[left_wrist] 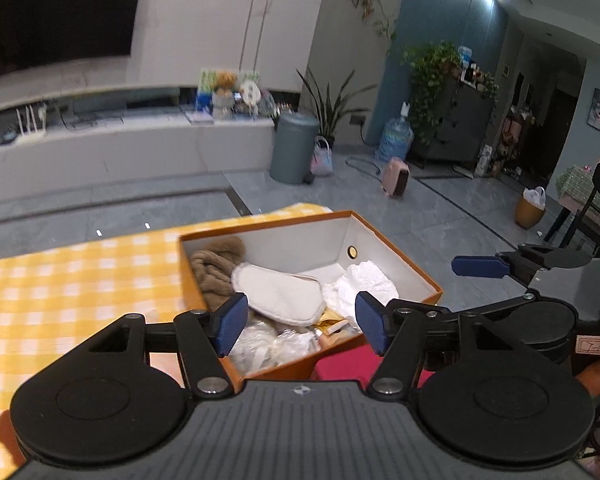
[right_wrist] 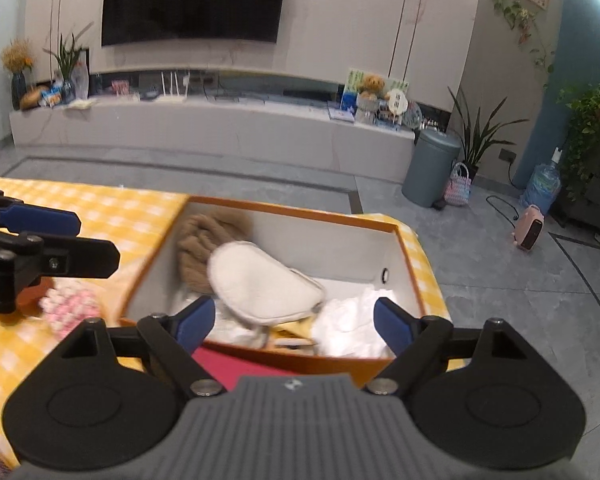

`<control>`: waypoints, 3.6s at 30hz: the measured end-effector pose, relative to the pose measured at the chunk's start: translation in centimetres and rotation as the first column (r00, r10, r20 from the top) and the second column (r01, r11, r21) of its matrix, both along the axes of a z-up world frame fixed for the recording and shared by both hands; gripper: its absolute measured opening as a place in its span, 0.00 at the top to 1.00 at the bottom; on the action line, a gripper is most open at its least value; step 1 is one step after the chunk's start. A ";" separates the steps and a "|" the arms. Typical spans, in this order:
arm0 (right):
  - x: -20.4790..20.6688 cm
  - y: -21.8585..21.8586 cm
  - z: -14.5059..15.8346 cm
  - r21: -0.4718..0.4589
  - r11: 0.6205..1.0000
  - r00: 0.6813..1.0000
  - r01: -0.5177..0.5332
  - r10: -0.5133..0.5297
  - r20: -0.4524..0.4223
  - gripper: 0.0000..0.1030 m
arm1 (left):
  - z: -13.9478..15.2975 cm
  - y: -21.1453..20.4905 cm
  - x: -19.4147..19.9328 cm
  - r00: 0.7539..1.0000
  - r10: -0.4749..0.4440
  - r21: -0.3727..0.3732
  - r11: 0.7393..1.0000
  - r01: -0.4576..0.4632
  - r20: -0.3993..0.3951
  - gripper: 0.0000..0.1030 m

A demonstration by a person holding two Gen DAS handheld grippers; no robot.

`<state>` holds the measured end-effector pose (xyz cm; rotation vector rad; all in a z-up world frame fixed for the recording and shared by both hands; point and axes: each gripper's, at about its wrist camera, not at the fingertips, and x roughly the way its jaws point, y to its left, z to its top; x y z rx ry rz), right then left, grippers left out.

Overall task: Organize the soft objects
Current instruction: 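Withdraw both tools from the box back over the table, then grasp brown sponge with left tool while right tool grasps pink crocheted pouch, then carry sponge with left tool while right tool carries pink pouch to orange box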

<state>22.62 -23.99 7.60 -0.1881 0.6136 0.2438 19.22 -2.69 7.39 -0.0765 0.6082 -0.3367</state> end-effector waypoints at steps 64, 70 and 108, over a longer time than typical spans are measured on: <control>2.7 24.8 -17.0 0.009 0.929 0.919 -0.371 0.368 -0.141 0.20 | -16.1 21.7 2.8 0.954 0.115 0.433 0.901 0.017 -0.278 0.09; 2.2 25.0 -16.9 -0.005 0.928 0.921 -0.372 0.368 -0.128 0.30 | -15.4 21.8 2.4 0.964 0.157 0.438 0.898 -0.049 -0.214 0.32; -9.7 13.9 -5.3 0.064 0.957 0.958 -0.283 0.278 0.077 0.78 | -3.4 11.7 -7.0 0.970 0.226 0.252 0.947 -0.198 -0.087 0.48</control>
